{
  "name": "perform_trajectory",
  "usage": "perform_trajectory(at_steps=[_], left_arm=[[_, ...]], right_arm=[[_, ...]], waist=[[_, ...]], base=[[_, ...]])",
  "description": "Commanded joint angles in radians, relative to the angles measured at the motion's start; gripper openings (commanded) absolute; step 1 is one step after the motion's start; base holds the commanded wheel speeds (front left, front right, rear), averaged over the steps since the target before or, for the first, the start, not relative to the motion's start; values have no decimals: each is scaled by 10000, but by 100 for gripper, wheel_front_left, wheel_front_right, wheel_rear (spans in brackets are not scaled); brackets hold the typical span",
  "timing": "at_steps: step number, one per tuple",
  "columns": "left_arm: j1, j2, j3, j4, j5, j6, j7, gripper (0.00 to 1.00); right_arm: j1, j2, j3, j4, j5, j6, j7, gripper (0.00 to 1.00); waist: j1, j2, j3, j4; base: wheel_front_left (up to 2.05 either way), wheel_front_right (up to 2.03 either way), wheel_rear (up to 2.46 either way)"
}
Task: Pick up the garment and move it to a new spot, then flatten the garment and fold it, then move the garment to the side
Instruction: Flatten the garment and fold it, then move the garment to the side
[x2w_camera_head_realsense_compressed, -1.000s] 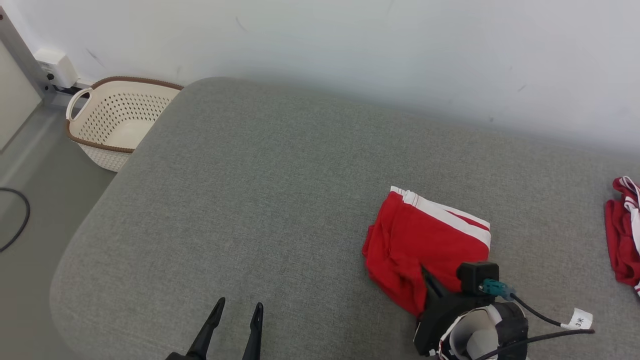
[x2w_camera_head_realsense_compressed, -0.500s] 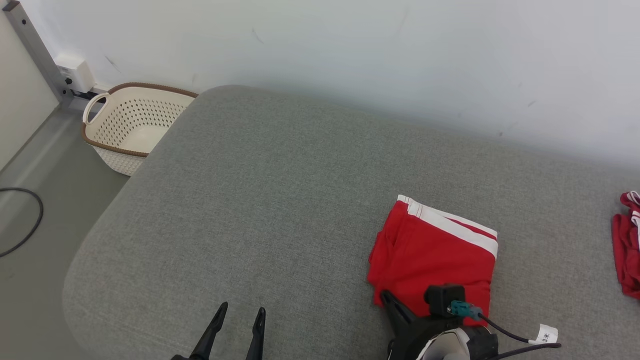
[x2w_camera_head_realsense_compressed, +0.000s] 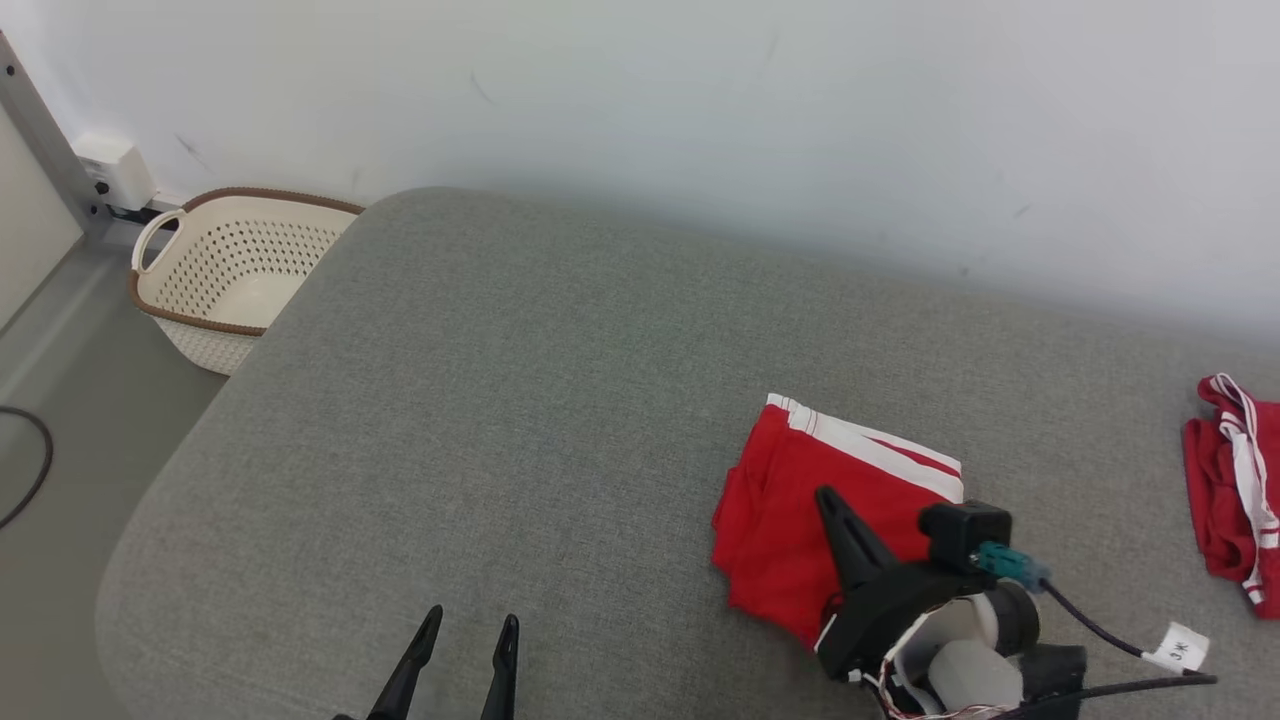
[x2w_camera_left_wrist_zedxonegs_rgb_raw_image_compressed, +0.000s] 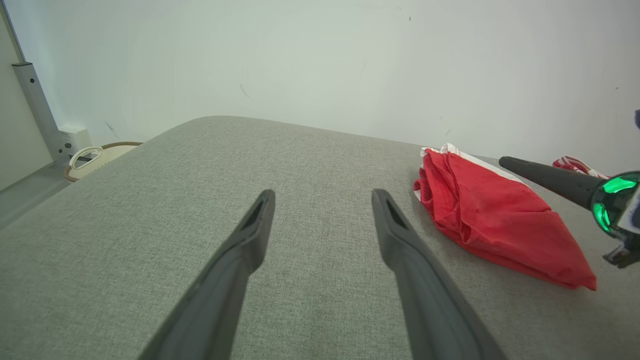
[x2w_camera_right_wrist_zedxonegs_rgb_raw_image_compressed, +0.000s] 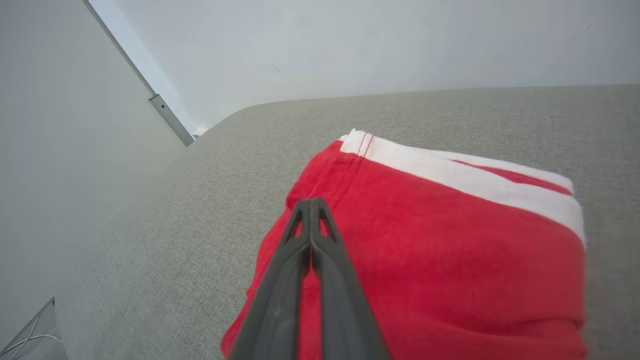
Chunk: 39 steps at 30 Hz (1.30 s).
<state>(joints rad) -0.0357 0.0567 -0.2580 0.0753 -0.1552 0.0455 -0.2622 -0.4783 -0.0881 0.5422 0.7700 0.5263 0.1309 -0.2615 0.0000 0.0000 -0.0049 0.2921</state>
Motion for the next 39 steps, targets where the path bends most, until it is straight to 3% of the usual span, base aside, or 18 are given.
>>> perform_trajectory(at_steps=[1,9,21,22,23,24,25,26,39], left_arm=[[207,31,45,-42,-91,17,-41,100],[379,18,143,-196,-94,94,-41,100],[410,97,427,-307,-20,143,-41,100],[414,100,443,-317,-18,144,-41,100],[405,102,451,-325,-8,142,-41,100],[381,102,456,-334,6,135,-41,100],[366,100,458,-339,18,122,-41,100],[364,100,457,-336,24,109,-41,100],[280,56,420,-261,0,53,-41,100]], right_arm=[[256,-205,-344,-315,-247,-3,-33,0],[889,-841,-2293,-1091,-1105,-3,-34,0],[1634,-913,-3430,-1438,-1512,-3,-12,0],[1658,-875,-3446,-1457,-1503,-3,31,6],[1672,-851,-3462,-1494,-1500,-3,64,33],[1685,-831,-3473,-1530,-1513,-3,103,53],[1702,-794,-3475,-1551,-1510,-3,130,87],[1707,-739,-3445,-1559,-1459,-3,205,100],[967,-505,-2994,-1035,-451,-3,1611,100]], waist=[[0,0,-59,-137],[0,0,-113,-598],[0,0,-148,-1037],[0,0,-147,-1056],[0,0,-146,-1070],[0,0,-145,-1078],[0,0,-145,-1079],[0,0,-145,-1075],[0,0,-51,-828]], base=[[0,0,0],[0,0,0],[0,0,0],[0,0,0],[0,0,0],[0,0,0],[0,0,0],[0,0,0],[0,0,0]])
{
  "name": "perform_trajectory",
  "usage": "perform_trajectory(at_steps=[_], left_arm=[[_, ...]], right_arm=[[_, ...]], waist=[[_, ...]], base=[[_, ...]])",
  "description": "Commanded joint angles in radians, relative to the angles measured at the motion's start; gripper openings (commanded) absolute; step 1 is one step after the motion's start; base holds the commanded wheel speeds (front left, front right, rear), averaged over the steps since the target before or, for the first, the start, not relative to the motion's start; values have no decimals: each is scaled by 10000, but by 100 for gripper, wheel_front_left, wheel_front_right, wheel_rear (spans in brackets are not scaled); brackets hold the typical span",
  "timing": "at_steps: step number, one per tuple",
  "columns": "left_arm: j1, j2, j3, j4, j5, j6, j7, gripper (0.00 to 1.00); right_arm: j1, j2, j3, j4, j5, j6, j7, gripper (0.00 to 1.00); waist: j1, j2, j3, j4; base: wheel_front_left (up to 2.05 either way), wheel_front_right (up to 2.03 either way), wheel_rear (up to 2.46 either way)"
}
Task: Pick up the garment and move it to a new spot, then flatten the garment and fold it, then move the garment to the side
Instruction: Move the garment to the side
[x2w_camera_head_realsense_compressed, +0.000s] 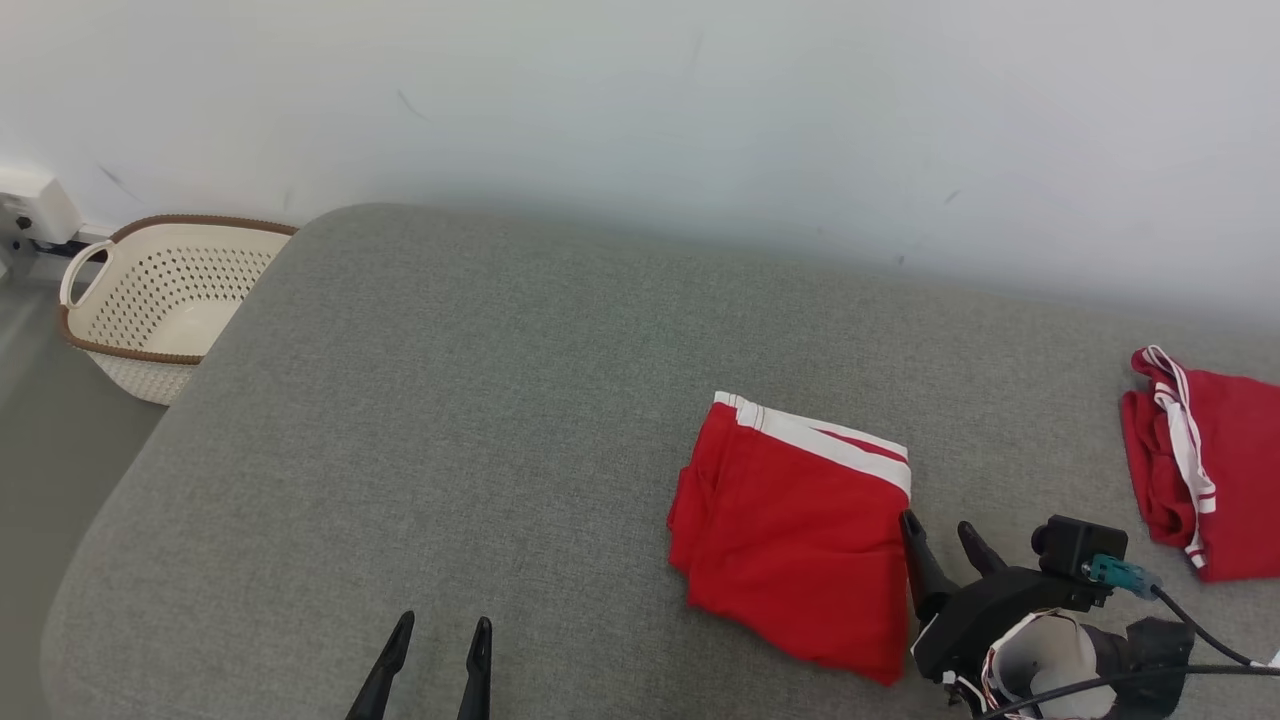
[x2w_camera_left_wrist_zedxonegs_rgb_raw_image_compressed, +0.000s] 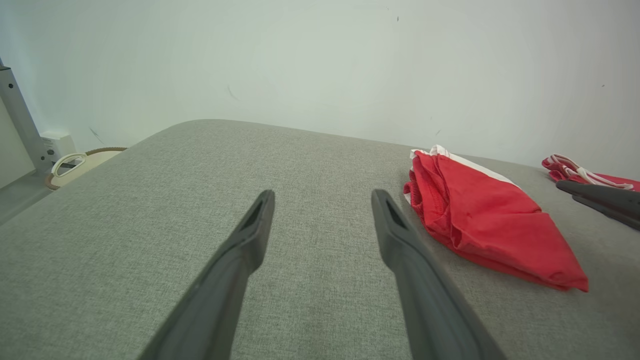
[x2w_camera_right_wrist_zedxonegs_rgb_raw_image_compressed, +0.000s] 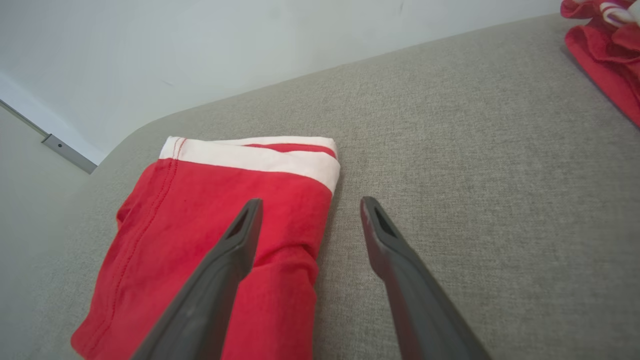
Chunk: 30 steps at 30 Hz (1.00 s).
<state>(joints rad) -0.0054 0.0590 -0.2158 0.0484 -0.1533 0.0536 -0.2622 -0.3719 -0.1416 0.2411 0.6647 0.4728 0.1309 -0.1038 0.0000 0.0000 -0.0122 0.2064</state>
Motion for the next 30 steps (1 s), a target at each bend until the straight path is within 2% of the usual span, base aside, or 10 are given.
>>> perform_trajectory(at_steps=[1,13,19,20,21,22,30], left_arm=[[-41,27,-8,15,-27,-34,-41,100],[-162,-23,-56,24,-78,-18,-41,100],[-284,-37,-78,39,-71,-40,-41,100],[-297,-40,-78,44,-71,-45,-41,100],[-314,-42,-80,50,-70,-48,-41,100],[-333,-45,-82,58,-69,-53,-41,100],[-180,-53,82,0,-90,53,-41,100]], right_arm=[[-146,24,60,126,166,-3,146,100],[-1099,112,545,1936,1222,-3,1039,100],[-1424,206,852,2518,1522,-3,952,100],[-1473,228,928,2580,1581,-3,926,95],[-1539,239,1016,2656,1623,-3,889,29],[-1617,213,1128,2701,1624,-3,806,0],[-2169,-502,2584,3022,519,-4,-75,0]], waist=[[0,0,39,59],[0,0,384,260],[0,0,489,333],[0,0,505,343],[0,0,519,355],[0,0,537,370],[0,0,588,162]], base=[[0,0,0],[0,0,0],[0,0,0],[0,0,0],[0,0,0],[0,0,0],[0,0,0]])
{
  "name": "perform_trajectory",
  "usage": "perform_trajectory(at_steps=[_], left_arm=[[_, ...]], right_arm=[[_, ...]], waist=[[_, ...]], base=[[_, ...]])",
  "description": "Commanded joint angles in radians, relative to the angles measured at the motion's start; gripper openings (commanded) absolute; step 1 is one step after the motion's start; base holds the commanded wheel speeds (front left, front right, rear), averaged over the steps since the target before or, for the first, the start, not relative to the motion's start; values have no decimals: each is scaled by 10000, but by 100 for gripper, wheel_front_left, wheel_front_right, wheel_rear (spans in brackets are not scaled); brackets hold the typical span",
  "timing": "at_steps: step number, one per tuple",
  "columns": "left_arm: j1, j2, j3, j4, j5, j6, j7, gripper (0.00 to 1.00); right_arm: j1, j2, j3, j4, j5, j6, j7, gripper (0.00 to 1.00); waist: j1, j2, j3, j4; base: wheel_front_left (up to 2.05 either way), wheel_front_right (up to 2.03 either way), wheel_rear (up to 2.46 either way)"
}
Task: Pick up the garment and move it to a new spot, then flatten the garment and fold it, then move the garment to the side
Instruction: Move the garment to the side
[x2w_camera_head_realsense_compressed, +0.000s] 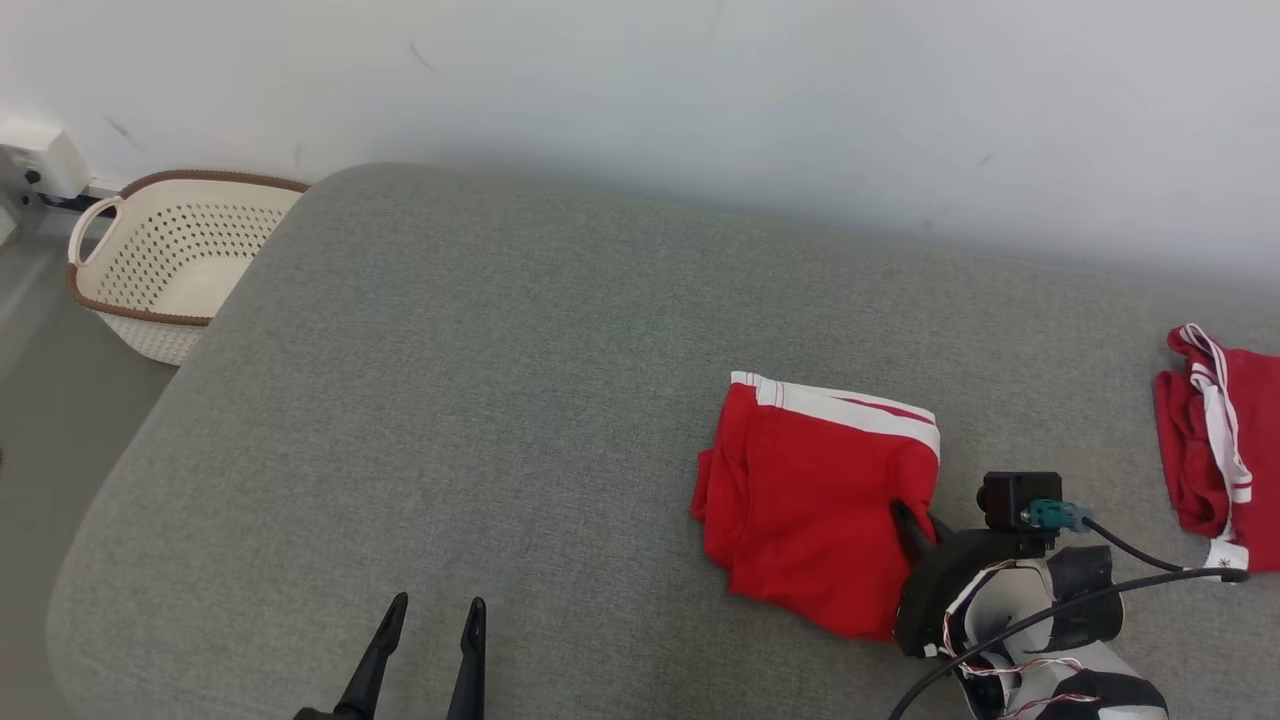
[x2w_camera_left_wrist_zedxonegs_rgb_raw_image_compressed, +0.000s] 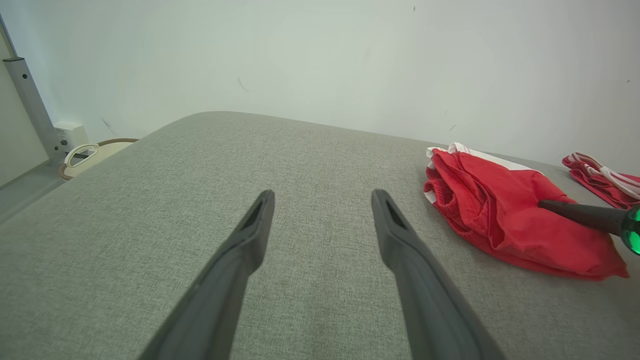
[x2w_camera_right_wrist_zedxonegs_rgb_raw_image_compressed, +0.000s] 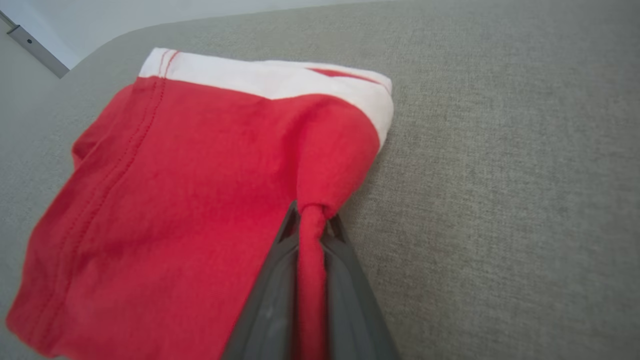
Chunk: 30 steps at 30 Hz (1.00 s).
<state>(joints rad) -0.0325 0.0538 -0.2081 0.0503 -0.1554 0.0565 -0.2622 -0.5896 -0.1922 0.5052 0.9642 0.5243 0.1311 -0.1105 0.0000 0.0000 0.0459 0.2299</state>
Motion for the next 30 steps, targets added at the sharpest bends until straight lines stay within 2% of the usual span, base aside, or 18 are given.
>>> perform_trajectory(at_steps=[1,9,19,26,30], left_arm=[[117,-3,23,-23,-75,32,-41,100],[40,-12,76,-175,-106,21,-41,100],[-579,-13,122,-510,79,-40,-41,100],[-1089,-13,131,-841,281,-48,-41,100],[-1136,-2,176,-1005,331,-52,-41,100]], right_arm=[[-94,-124,125,25,-151,-8,-86,0],[-967,-1079,1536,-604,-296,-6,-64,0],[-2879,-2864,3735,-1898,532,-6,868,0],[-4514,-4058,5192,-2049,1516,-6,1313,0],[-4943,-4549,5805,-2150,2014,-6,1436,0]], waist=[[0,0,11,-159],[0,0,229,-1161],[0,0,1351,-2326],[0,0,2174,-2629],[0,0,2414,-2732]], base=[[0,0,0],[0,0,0],[0,0,0],[0,0,0],[0,0,0]])
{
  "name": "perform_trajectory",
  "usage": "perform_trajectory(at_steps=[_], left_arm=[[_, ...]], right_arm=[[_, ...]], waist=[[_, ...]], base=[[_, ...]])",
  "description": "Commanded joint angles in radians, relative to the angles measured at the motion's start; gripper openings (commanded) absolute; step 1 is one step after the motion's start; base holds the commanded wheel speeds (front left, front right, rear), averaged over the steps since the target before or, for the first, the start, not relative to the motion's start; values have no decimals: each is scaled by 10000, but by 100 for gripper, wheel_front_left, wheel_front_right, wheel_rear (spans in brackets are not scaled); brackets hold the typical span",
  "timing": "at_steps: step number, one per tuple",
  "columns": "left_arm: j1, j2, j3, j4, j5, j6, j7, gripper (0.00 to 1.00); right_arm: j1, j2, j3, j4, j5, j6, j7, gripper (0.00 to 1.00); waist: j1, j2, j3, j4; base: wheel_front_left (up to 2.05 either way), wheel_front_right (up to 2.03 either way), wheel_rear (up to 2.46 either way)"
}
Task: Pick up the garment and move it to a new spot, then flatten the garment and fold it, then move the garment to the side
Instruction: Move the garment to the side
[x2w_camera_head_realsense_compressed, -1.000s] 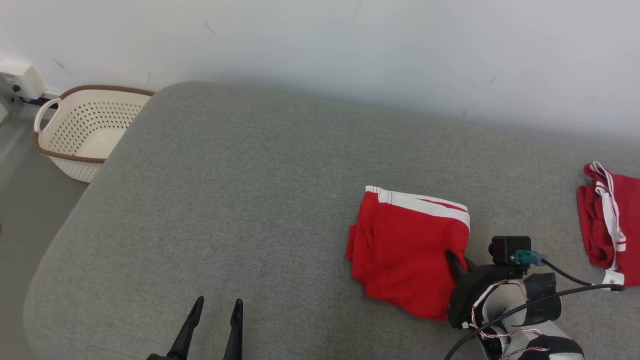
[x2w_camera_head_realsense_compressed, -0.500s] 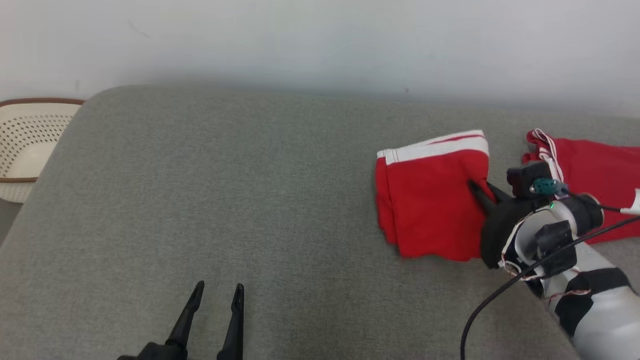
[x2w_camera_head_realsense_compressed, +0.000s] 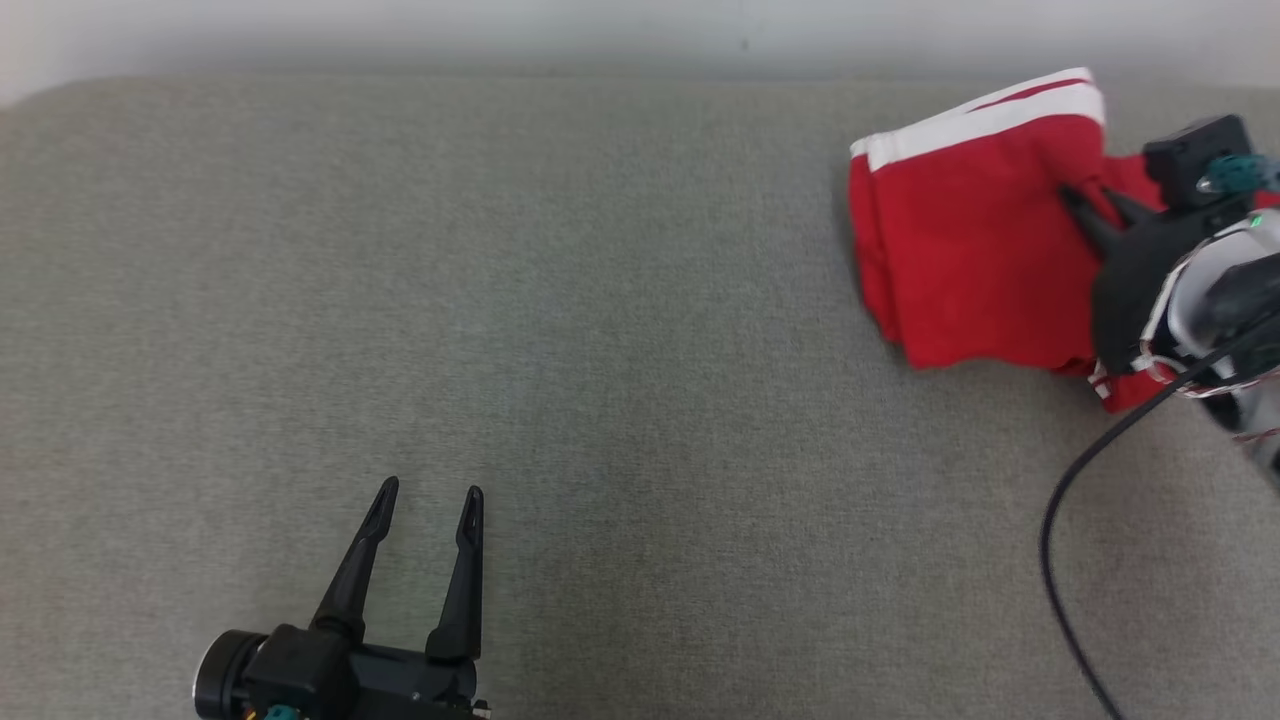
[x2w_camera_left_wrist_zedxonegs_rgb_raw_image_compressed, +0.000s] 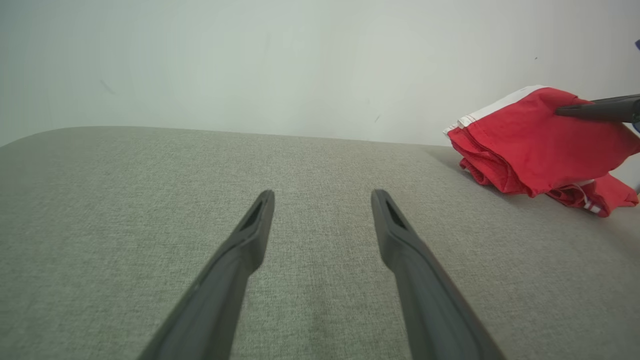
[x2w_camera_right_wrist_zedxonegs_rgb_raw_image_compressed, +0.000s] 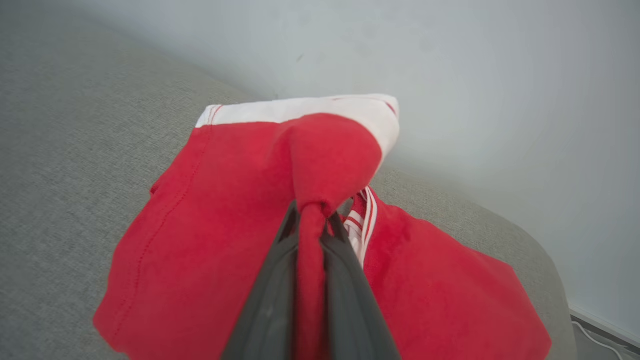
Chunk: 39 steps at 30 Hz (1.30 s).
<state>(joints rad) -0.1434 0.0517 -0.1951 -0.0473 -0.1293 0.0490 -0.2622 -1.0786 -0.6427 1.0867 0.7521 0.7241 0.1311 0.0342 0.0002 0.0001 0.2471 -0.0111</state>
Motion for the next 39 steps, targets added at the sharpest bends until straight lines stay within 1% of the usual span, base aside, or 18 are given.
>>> perform_trajectory(at_steps=[1,5,10,12,17,22,30,31,32,33,36,39], left_arm=[[-18,44,59,-47,91,15,-41,100],[-131,86,69,-151,193,22,-41,100],[-270,190,96,-335,302,11,-41,100],[-277,199,60,-441,365,26,-41,100],[-397,341,102,-740,427,52,-40,100],[-415,482,116,-957,476,85,-4,100],[-375,582,94,-1171,486,147,67,100],[-373,585,95,-1183,478,146,71,100],[-374,585,92,-1191,467,170,69,100],[-379,583,95,-1185,455,190,69,100],[-373,578,94,-1121,417,217,63,100],[-322,561,102,-1041,363,278,50,100]], right_arm=[[-220,-238,202,-72,140,-8,-14,0],[-735,-955,828,-151,779,-6,-2,0],[-1284,-1770,1317,-296,1597,-8,134,0],[-1438,-2122,1489,-360,1828,-8,94,0],[-1804,-2675,1762,-405,2030,-8,268,0],[-2025,-2892,1865,-124,2052,-8,311,0],[-2094,-2836,1934,388,1832,-8,125,0],[-2123,-2821,1936,480,1767,-8,69,8],[-2145,-2792,1937,573,1697,-8,62,57],[-2128,-2769,1942,655,1587,-8,156,100],[-2303,-2725,1941,901,1203,-8,-18,100],[-2331,-2617,1952,1223,1059,-8,-195,100]], waist=[[-2,-1,472,-358],[-2,-1,740,-472],[-2,-1,1064,-630],[-2,-1,1179,-662],[-2,-1,1424,-779],[-2,-1,1567,-811],[-2,-1,1725,-754],[-2,-1,1733,-742],[-2,-1,1741,-735],[-2,-1,1738,-727],[-2,-1,1687,-710],[-2,-1,1584,-709]], base=[[0,0,0],[0,0,0],[0,0,0],[0,0,0],[0,0,0],[0,0,0],[0,0,0],[0,0,0],[0,0,0],[0,0,0],[0,0,0],[0,0,0]])
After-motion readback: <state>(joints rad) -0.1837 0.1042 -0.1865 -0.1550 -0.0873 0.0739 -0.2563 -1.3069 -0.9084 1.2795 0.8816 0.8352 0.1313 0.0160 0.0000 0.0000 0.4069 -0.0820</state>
